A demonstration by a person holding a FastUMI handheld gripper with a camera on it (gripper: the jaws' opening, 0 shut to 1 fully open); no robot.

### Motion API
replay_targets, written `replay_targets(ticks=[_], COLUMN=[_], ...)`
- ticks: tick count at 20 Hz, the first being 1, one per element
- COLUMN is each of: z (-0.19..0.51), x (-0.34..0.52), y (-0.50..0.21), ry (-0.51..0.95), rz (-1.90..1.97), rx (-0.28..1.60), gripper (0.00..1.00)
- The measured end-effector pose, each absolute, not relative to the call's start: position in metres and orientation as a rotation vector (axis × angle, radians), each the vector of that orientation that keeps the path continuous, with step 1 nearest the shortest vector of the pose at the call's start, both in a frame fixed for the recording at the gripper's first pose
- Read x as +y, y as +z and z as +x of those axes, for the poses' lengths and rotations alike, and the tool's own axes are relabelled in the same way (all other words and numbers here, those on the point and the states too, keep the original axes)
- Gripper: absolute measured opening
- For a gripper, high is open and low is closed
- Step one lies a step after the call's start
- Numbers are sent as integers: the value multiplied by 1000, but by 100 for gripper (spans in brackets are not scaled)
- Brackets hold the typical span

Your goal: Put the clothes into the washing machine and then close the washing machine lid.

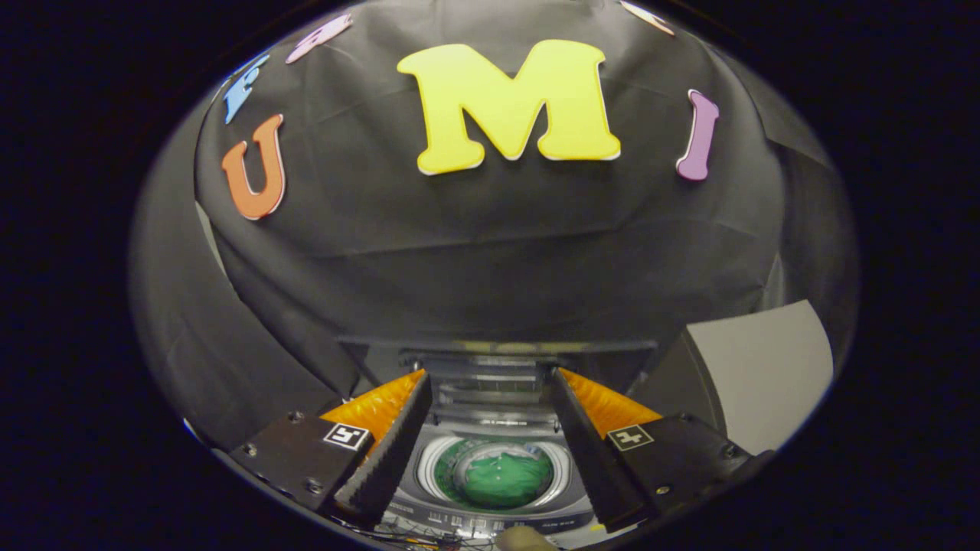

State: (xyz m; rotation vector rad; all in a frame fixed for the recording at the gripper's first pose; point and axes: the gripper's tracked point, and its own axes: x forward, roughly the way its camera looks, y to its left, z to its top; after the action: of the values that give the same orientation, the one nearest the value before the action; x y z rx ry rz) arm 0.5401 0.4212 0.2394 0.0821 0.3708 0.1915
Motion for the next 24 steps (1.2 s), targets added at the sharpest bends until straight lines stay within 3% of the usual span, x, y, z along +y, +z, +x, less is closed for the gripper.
replay_targets(ticks=[6, 13, 24], z=[588, 632, 644], x=[431, 459, 454], y=[260, 230, 203], ry=[166, 129, 34], rz=[69, 63, 31], rx=[391, 510, 570], gripper=[98, 98, 100])
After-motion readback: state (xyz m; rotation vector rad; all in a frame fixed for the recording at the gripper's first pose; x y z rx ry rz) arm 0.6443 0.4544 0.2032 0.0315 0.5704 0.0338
